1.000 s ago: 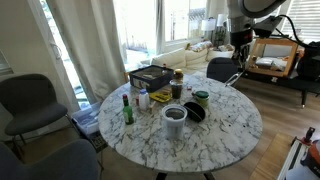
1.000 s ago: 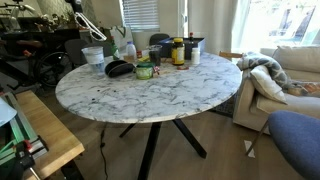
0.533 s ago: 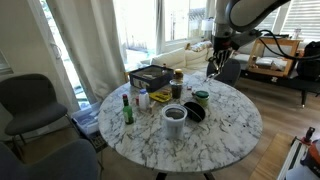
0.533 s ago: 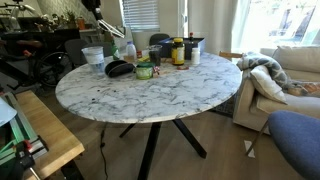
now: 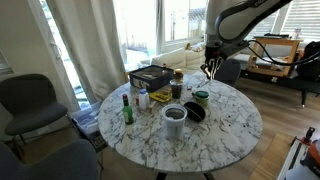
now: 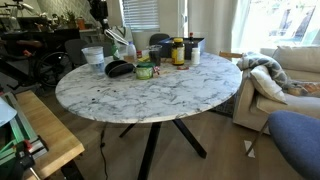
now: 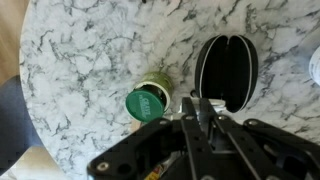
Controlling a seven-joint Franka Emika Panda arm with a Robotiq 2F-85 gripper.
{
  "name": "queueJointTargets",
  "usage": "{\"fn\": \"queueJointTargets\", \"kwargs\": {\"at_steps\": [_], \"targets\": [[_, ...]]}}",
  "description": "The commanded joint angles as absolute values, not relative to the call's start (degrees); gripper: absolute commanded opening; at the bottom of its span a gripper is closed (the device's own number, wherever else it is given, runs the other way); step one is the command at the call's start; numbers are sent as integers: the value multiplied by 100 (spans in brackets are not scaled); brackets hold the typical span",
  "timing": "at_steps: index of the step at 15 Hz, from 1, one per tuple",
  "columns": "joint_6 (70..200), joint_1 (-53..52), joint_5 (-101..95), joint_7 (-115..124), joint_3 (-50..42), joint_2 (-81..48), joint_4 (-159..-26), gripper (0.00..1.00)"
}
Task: Remove the glasses from the silver cup and put them in the black purse
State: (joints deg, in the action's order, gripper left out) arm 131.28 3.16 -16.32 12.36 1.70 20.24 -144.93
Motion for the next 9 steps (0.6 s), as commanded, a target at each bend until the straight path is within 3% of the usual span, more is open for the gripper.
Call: {"fn": "queueJointTargets", "kwargs": {"at_steps": [1,4,6,9], "targets": [[13283,306,-1560,1304,262,1910,-14476,3],[14032,280,-1919,2126,740,1546,-14524,3],[14336,975,-2738,3092,1623,1480,-14530,3],[14178,708,-3346,4460,1800,1243,-14505,3]]}}
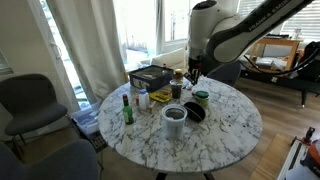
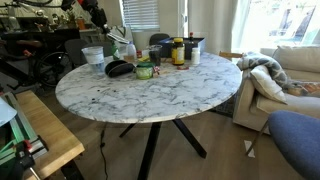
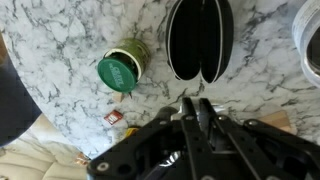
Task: Remove the glasses from the silver cup and put them in the black purse
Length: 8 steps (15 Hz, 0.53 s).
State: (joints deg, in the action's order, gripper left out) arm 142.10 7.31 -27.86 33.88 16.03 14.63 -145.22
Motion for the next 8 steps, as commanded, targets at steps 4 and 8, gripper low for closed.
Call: {"fn": "queueJointTargets", "kwargs": {"at_steps": [4,8], "targets": [[14270,365,-3200,4396,1554,1190,-14558,3],[14284,300,-3190,4399,1479,1161,-14536,3]]}}
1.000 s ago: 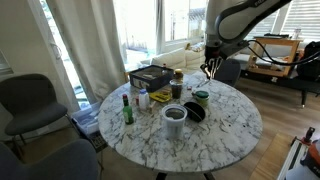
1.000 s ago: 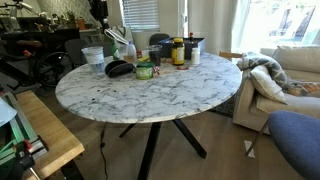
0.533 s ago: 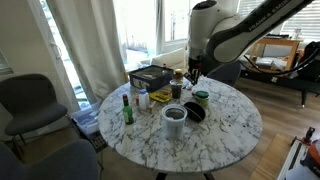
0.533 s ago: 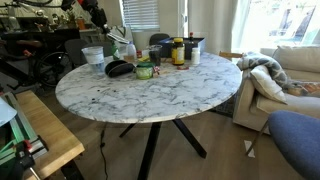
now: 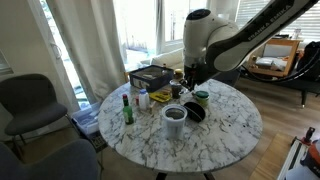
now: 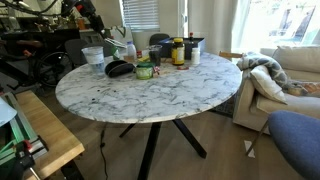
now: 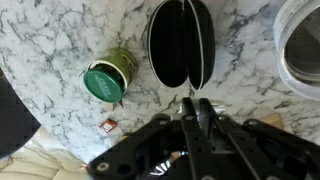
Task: Remove the glasses from the silver cup and put them in the black purse
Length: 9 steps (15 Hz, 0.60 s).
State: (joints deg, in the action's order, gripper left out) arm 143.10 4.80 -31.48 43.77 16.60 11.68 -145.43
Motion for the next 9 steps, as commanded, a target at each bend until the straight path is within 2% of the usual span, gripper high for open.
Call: {"fn": "queueJointTargets", "kwargs": {"at_steps": [1,9], "targets": [[14298,281,-3156,4395,1461,1135,-14549,3],[14523,248,-3574,4454,1258,1311,-15176,3]]}}
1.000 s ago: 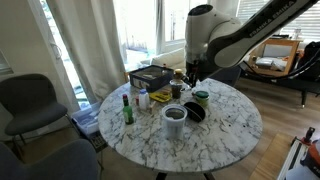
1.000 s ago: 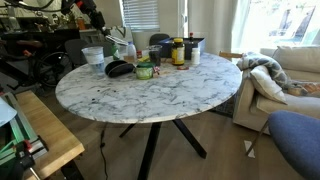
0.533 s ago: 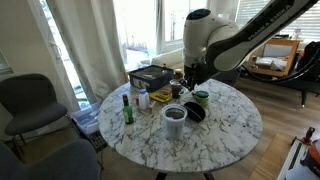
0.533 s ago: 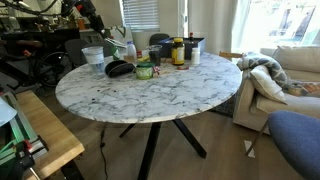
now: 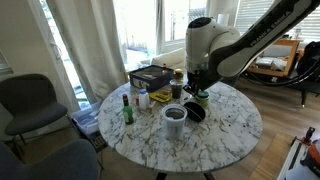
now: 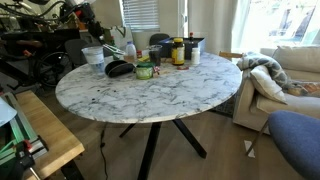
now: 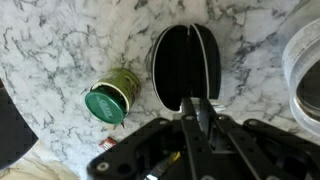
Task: Remove the glasses from the silver cup and put them in the black purse
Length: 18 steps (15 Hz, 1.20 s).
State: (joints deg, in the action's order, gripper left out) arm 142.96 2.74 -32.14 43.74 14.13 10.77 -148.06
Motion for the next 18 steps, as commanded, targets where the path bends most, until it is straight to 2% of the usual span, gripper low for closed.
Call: {"fn": "queueJointTargets", "kwargs": {"at_steps": [1,10,18], "targets": [[14568,267,-3756,4442,1239,1345,-15246,3],[15711,697,-5916,5002,1173,1372,-15583,3],[15793,786,-6514,5300,1180,1289,-15761,3]]}}
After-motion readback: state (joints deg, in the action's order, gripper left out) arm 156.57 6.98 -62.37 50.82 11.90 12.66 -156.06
